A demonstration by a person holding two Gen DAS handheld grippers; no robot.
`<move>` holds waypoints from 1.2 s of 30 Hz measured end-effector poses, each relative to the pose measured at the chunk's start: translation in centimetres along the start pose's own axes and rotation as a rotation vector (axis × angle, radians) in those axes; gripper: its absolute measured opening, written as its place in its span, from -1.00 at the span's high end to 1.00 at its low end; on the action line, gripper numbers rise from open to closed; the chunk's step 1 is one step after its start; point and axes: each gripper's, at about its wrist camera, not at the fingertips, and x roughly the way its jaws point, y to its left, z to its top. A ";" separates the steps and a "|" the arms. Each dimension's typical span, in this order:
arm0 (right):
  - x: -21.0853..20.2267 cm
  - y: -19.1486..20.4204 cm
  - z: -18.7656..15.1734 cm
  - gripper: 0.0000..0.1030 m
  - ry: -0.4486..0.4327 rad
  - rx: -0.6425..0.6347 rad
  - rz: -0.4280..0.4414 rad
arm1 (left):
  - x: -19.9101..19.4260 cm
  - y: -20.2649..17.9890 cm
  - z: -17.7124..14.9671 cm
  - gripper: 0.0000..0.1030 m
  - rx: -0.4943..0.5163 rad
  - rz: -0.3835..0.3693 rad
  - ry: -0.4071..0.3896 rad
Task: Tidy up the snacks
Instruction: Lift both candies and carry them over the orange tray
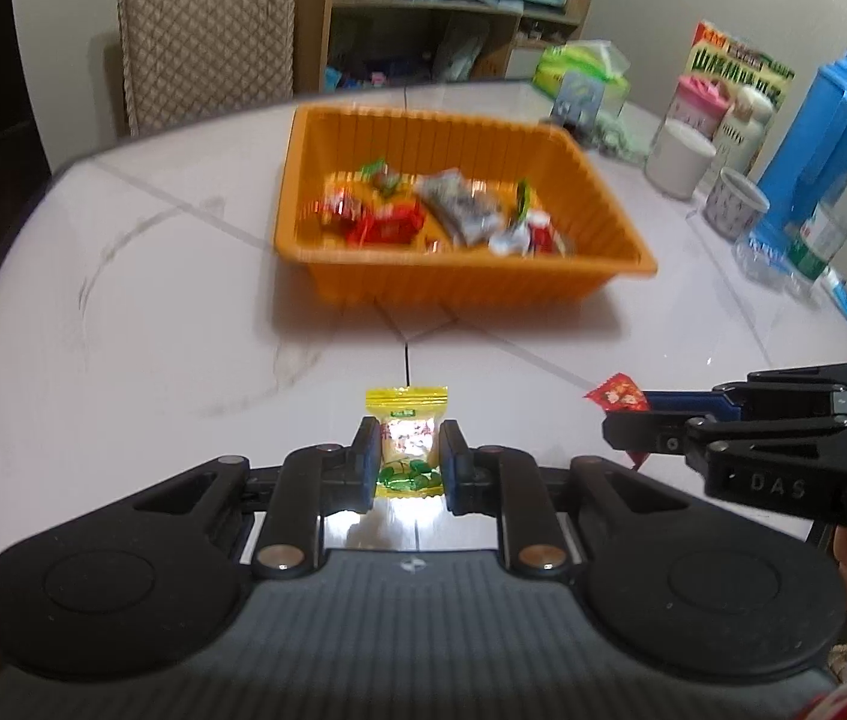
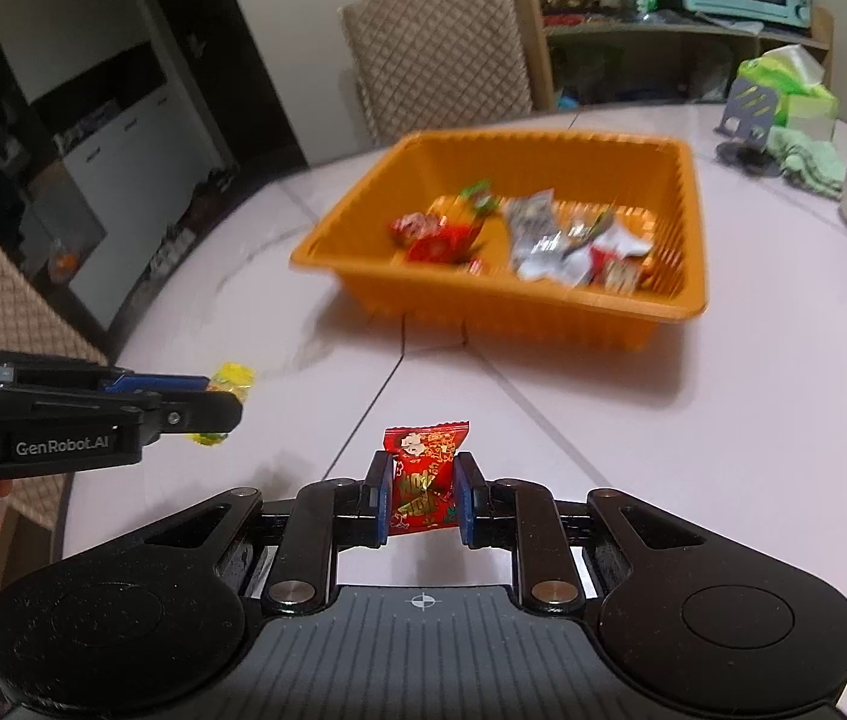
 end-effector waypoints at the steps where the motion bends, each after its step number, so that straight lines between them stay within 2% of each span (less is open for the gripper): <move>1: -0.3 -0.3 0.6 0.58 -0.009 0.006 -0.002 | -0.1 0.0 0.5 0.65 0.004 -0.001 -0.010; 9: -1.4 -2.4 4.7 0.58 -0.081 0.040 -0.009 | 0.7 -0.2 5.0 0.65 0.033 0.006 -0.066; 17: 0.4 -3.7 8.2 0.58 -0.111 0.057 -0.004 | 3.4 0.2 8.7 0.65 0.049 0.026 -0.078; 26: 3.9 -4.4 11.0 0.58 -0.101 0.061 0.002 | 6.8 0.9 11.4 0.65 0.051 0.047 -0.047; 36: 6.5 -5.5 11.9 0.58 -0.070 0.083 0.002 | 9.8 1.3 12.3 0.65 0.058 0.039 0.009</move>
